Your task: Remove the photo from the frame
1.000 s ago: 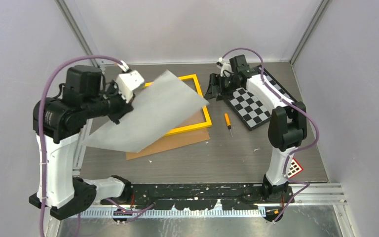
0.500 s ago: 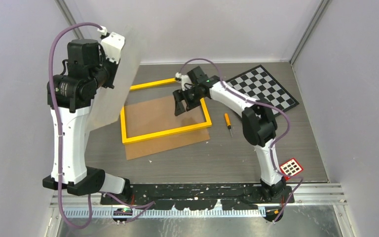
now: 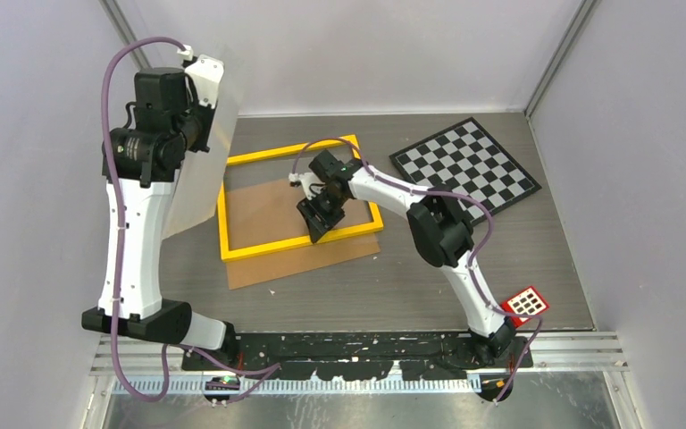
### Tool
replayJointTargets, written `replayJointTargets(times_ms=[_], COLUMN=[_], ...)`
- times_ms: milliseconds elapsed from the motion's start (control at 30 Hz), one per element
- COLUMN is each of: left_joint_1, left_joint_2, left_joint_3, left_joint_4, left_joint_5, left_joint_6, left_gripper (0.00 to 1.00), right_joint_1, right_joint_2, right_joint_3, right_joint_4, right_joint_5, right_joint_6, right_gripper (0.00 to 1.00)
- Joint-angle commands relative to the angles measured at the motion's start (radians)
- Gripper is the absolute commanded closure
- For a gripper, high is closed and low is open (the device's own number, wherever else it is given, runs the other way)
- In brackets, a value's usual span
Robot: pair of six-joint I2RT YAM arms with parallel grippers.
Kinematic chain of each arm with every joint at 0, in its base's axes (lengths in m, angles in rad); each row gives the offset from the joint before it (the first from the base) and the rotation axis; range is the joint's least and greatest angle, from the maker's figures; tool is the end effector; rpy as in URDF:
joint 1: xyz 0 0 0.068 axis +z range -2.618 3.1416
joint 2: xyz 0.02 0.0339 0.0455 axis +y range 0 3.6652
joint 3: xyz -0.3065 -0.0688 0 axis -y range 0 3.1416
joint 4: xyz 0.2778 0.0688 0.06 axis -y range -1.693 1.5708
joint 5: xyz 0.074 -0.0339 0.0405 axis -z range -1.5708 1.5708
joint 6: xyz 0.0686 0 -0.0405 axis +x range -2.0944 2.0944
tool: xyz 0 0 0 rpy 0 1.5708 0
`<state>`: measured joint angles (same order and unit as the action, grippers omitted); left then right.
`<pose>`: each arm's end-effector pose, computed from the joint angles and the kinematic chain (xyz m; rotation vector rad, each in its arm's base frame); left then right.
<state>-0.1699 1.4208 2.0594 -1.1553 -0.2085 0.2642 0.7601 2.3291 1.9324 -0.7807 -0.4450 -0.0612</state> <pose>0.2825 -0.0341 0.5606 0.3247 2.0614 0.2748 0.3872 0.4088 0.1585 -1.2421 2.5343 0.7917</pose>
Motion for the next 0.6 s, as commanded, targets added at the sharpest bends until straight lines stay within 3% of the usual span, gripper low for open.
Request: replayJointTargets(times_ms=[0,300,467,567], left_joint_1=[0.004,0.003,0.001,-0.039], left_joint_2=[-0.026,-0.035,-0.033,-0.069], left_joint_3=[-0.021,-0.096,-0.133,-0.243], left_joint_4=[0.071,0.123,0.169,0.227], left_joint_5=[0.015,0.098,0.146,0.169], left_joint_6=[-0.022,0.006,0.064,0.122], left_gripper=[1.0,1.0,1.0,1.0], right_joint_1=[0.031,0.071,0.057,0.016], right_joint_2=[-0.062,-0.159,-0.187,-0.239], right_joint_3=[-0.089,-0.29,-0.262,-0.238], right_joint_4=[-0.063,-0.018,0.007,0.023], right_joint_5=[-0.038,-0.066,-0.048,-0.079], right_joint_6=[-0.046,-0.022,0.004,0.045], right_gripper=[0.48,0.53,0.38,0.3])
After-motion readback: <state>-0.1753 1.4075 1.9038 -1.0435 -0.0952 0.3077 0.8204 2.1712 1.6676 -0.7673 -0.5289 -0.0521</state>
